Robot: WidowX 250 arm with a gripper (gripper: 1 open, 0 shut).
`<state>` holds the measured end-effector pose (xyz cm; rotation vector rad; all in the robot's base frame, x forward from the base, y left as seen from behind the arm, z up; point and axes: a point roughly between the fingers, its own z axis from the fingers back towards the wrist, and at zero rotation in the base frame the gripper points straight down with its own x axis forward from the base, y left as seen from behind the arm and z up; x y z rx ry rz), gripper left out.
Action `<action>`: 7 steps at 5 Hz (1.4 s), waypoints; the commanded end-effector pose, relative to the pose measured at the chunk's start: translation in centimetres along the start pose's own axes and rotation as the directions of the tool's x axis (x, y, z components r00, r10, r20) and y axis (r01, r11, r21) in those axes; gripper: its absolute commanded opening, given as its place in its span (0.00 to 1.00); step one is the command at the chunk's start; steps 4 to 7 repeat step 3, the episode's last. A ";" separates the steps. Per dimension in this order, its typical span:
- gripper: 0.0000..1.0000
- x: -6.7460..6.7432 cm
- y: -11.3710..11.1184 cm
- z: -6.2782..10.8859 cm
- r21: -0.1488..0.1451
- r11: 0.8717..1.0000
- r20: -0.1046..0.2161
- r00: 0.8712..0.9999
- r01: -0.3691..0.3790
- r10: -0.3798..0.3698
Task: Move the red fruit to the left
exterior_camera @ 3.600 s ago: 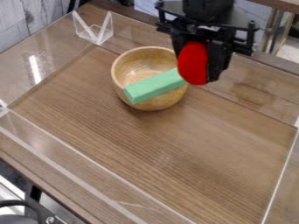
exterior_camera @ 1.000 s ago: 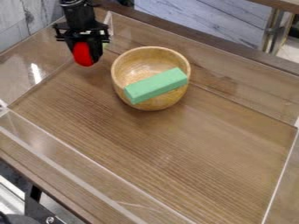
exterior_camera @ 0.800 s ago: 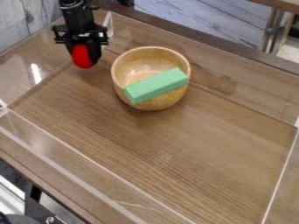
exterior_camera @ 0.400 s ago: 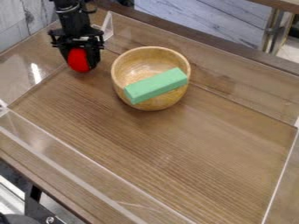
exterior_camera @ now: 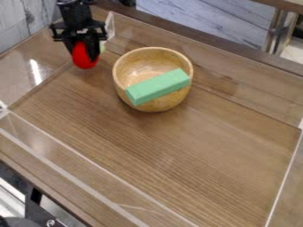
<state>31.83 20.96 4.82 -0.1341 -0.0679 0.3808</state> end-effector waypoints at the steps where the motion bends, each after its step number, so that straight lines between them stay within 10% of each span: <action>1: 1.00 1.2 0.2 2.8 0.016 0.998 0.076 0.996 -0.055 0.053; 2: 0.00 1.3 -0.2 2.8 0.003 1.000 0.075 0.997 -0.002 0.002; 7: 0.00 1.4 -0.5 2.9 -0.005 0.999 0.077 0.996 0.048 -0.047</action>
